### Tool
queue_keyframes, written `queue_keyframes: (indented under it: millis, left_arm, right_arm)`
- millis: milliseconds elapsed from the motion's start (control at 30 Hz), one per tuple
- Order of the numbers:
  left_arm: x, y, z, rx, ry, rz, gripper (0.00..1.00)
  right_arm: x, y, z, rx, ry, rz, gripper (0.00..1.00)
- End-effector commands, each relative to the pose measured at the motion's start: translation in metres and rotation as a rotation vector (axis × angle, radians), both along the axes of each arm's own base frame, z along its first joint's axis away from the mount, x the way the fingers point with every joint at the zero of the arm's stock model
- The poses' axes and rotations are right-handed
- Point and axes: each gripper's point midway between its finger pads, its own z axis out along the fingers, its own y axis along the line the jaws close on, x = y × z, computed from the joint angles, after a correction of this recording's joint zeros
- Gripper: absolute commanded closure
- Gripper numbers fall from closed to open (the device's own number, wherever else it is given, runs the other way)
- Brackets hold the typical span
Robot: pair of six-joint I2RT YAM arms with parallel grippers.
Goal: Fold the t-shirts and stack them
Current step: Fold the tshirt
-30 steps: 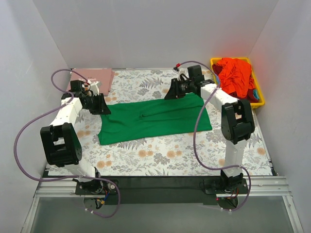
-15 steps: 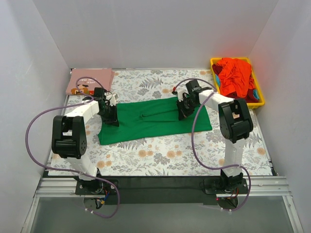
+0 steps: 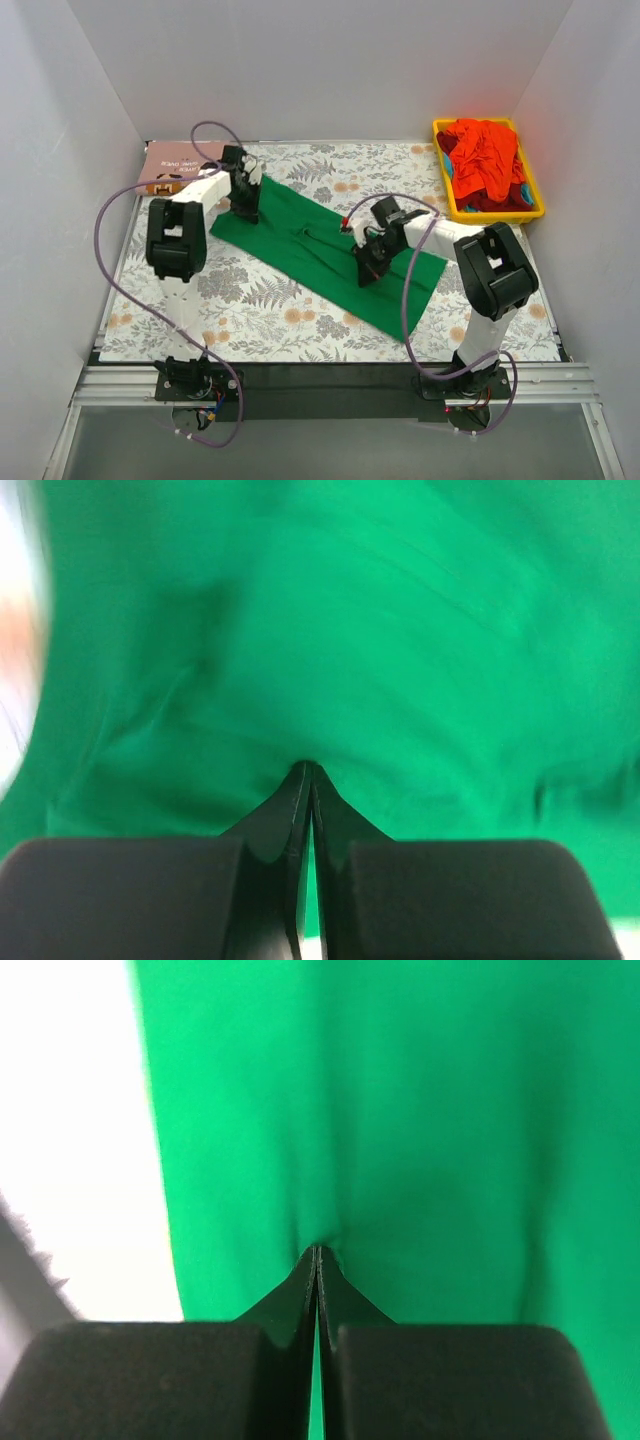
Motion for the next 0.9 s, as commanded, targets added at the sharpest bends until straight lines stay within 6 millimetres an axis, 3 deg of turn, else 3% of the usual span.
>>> queue_keyframes:
  millis: [0, 33, 67, 100, 133, 233, 267, 300, 333, 367, 400, 433, 500, 533, 600, 633, 767, 867]
  left_arm:
    - [0.075, -0.03, 0.016, 0.032, -0.168, -0.124, 1.0]
    - [0.09, -0.037, 0.023, 0.023, -0.181, -0.146, 1.0]
    - [0.127, -0.05, 0.043, -0.015, -0.262, -0.161, 1.0]
    - [0.143, -0.055, 0.056, -0.027, -0.302, -0.16, 0.96]
    - [0.148, -0.057, 0.065, -0.035, -0.307, -0.162, 0.93]
    - [0.163, -0.062, 0.104, -0.059, -0.423, -0.162, 0.84]
    - [0.159, -0.062, 0.112, -0.067, -0.439, -0.155, 0.82]
    - [0.138, -0.059, 0.117, -0.073, -0.427, -0.151, 0.81]
    - [0.138, -0.06, 0.128, -0.091, -0.481, -0.145, 0.8]
    - [0.129, -0.062, 0.132, -0.119, -0.475, -0.124, 0.79]
    - [0.117, -0.065, 0.149, -0.15, -0.493, -0.133, 0.79]
    - [0.095, -0.071, 0.13, -0.196, -0.412, -0.151, 0.79]
    - [0.072, -0.076, 0.122, -0.255, -0.325, -0.124, 0.86]
    - [0.051, -0.081, 0.11, -0.293, -0.245, -0.132, 0.88]
    - [0.032, -0.082, 0.098, -0.325, -0.163, -0.088, 0.92]
    - [0.015, -0.082, 0.084, -0.333, -0.112, -0.08, 0.93]
    - [-0.012, -0.079, 0.057, -0.346, -0.028, -0.039, 0.94]
    - [-0.017, -0.076, 0.038, -0.322, 0.014, -0.016, 0.94]
  right_arm:
    - [-0.101, 0.037, 0.015, 0.134, 0.239, 0.229, 0.99]
    - [-0.108, 0.051, 0.03, 0.176, 0.222, 0.277, 0.99]
    - [-0.12, 0.066, 0.041, 0.208, 0.219, 0.336, 0.99]
    - [-0.121, 0.077, 0.059, 0.269, 0.225, 0.356, 0.99]
    - [-0.102, 0.088, 0.083, 0.321, 0.162, 0.352, 0.97]
    - [-0.067, 0.092, 0.123, 0.396, 0.086, 0.297, 0.94]
    - [-0.043, 0.088, 0.137, 0.417, 0.035, 0.253, 0.93]
    - [-0.031, 0.084, 0.14, 0.413, 0.011, 0.229, 0.92]
    - [-0.015, 0.076, 0.138, 0.4, -0.011, 0.193, 0.92]
    - [-0.004, 0.073, 0.137, 0.383, -0.038, 0.171, 0.92]
    - [0.007, 0.069, 0.132, 0.351, -0.065, 0.149, 0.92]
    - [0.02, 0.063, 0.122, 0.327, -0.062, 0.118, 0.93]
    - [0.045, 0.062, 0.121, 0.294, -0.105, 0.077, 0.93]
    - [0.056, 0.062, 0.11, 0.276, -0.09, 0.058, 0.93]
    - [0.084, 0.07, 0.121, 0.272, -0.148, 0.039, 0.93]
    - [0.094, 0.074, 0.112, 0.264, -0.143, 0.034, 0.93]
    - [0.131, 0.091, 0.103, 0.272, -0.159, 0.001, 0.94]
    - [0.15, 0.101, 0.087, 0.28, -0.145, -0.023, 0.95]
